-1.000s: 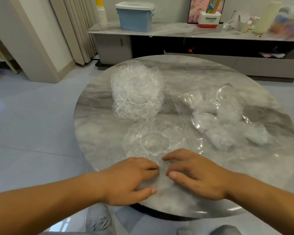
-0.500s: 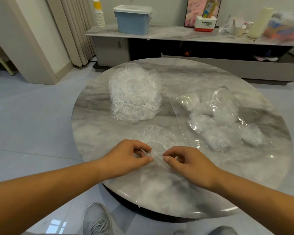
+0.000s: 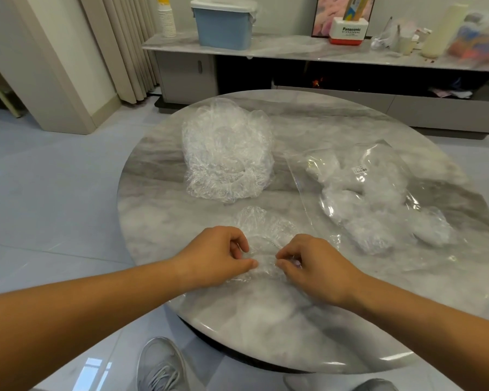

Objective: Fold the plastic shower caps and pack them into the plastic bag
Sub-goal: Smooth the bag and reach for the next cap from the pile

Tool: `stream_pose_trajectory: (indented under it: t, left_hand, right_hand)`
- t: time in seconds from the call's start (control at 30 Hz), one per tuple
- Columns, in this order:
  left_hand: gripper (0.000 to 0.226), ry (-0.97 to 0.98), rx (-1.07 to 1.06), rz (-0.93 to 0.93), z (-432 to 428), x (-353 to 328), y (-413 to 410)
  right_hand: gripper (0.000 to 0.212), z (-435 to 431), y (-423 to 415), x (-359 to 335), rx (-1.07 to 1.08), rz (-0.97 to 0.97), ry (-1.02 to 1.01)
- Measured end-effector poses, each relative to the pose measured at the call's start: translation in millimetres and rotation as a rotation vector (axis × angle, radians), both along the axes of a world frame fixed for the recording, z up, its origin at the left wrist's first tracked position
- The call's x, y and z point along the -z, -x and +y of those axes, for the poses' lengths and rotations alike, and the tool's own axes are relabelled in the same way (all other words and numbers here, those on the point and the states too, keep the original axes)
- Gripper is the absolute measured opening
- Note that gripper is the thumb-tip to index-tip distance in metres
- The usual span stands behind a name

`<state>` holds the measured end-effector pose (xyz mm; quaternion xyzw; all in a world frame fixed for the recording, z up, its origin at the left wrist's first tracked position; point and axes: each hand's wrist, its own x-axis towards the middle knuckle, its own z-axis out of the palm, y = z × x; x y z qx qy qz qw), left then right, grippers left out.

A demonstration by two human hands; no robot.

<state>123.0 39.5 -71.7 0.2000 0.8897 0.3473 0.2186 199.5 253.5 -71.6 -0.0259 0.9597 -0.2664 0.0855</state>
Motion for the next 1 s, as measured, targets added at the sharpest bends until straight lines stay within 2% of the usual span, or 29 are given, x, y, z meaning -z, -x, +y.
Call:
stream_pose_trajectory:
  t: [0.13, 0.27, 0.4, 0.57, 0.7, 0.87, 1.0]
  left_hand:
    - [0.039, 0.066, 0.022, -0.023, 2, -7, -5]
    - [0.030, 0.016, -0.013, -0.154, 1, -14, -2]
    - [0.016, -0.026, -0.054, -0.274, -5, -16, 1]
    - [0.009, -0.032, -0.054, -0.320, -6, -12, 2]
    - [0.007, 0.067, 0.036, -0.253, -7, -15, 4]
    - [0.007, 0.219, 0.143, -0.045, -9, -17, 6]
    - [0.010, 0.282, 0.151, 0.103, -11, -16, 5]
  right_hand:
    - [0.017, 1, -1, 1, 0.084, 0.033, 0.103]
    - [0.014, 3, -2, -1, 0.151, 0.065, 0.206]
    - [0.015, 4, -5, -1, 0.151, 0.061, 0.213]
    - [0.020, 3, -8, 4, 0.121, 0.045, 0.179]
    - [0.022, 5, -10, 9, 0.096, 0.041, 0.111]
    - [0.025, 3, -14, 8, 0.023, 0.070, 0.051]
    - [0.029, 0, -16, 5, -0.046, 0.059, 0.028]
